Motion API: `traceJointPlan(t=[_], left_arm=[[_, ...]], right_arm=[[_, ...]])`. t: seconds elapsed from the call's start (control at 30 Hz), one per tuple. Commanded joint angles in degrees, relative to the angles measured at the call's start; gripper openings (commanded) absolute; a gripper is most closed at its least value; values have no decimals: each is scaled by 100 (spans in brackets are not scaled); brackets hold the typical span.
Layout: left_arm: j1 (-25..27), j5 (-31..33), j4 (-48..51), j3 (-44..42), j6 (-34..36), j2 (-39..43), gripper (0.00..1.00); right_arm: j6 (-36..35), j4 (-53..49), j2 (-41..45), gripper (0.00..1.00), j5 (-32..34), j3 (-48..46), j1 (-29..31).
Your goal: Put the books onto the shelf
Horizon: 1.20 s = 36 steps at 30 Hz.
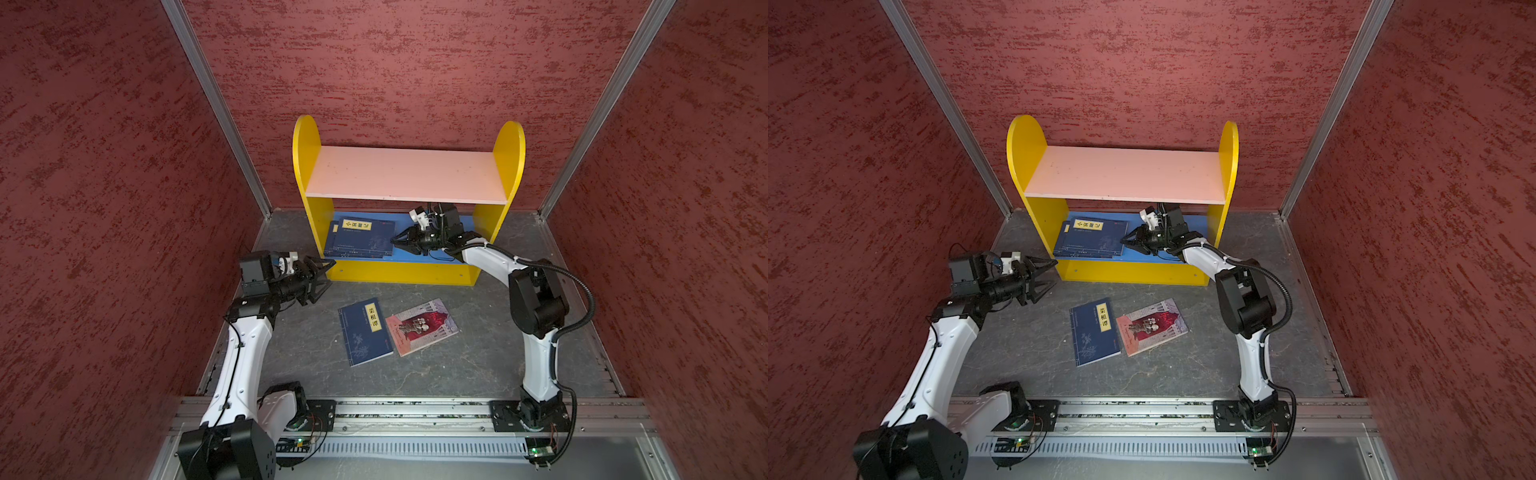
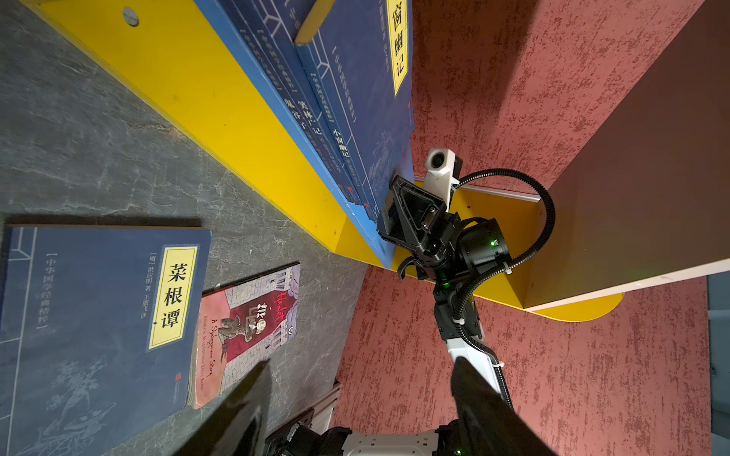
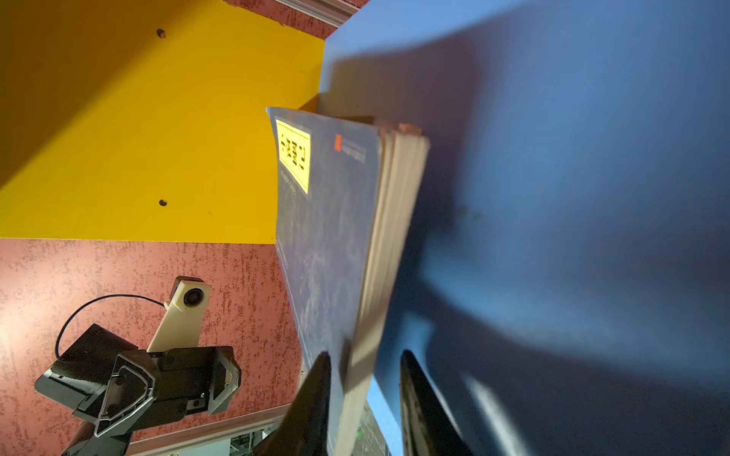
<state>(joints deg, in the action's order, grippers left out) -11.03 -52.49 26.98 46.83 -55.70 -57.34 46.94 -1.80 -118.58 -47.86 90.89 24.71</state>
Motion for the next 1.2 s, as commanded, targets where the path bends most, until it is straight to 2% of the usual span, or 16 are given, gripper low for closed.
traceJointPlan(t=[0.0,0.37,0.73,1.17], left_arm=[[-58,-84,-44,-25,24,56,72],[-89,-121,-44,-21,33,30,72],[-150,-159,-14,10,58,38,72],[-170,-174,-35,-11,52,30,72]], right_arm=[[112,339,69,28,-97,19,67],[-34,46,-136,12,-103,285,80],[-352,-484,-356,10,-29,771,216],[-197,-448,-346,8,204,813,278]])
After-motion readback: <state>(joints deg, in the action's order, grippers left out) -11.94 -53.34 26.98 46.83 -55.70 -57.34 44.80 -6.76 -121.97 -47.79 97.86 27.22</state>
